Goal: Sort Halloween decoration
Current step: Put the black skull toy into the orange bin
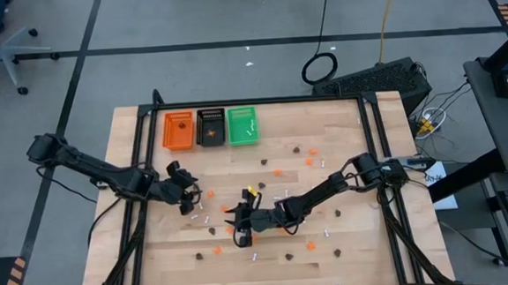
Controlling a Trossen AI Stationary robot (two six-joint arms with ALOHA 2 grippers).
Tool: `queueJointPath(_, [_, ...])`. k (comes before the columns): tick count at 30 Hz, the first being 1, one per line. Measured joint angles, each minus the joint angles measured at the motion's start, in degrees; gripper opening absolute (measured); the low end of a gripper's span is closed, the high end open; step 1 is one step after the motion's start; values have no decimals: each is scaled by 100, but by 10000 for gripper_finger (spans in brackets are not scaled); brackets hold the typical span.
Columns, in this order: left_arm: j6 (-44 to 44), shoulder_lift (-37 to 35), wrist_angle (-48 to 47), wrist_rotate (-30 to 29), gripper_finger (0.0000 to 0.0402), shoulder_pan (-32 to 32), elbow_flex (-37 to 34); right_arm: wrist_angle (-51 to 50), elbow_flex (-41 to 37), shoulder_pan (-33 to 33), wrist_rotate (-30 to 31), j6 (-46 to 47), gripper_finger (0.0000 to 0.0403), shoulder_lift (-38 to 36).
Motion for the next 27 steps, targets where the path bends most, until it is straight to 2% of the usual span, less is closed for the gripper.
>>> queueJointPath(6, [-25,291,6,-198,209,-227,0,0,0,-3,0,-45,112,0])
queueJointPath(19, [-1020,1066,-75,-364,207,-244,0,0,0,-18,-18,-127,112,0])
queueJointPath(22, [-1195,1299,-83,-303,193,-244,-6,-1,0,-18,-37,-125,112,0])
queueJointPath(27, [-1221,1593,213,-298,143,-255,-126,-1,0,-18,-44,-125,112,0])
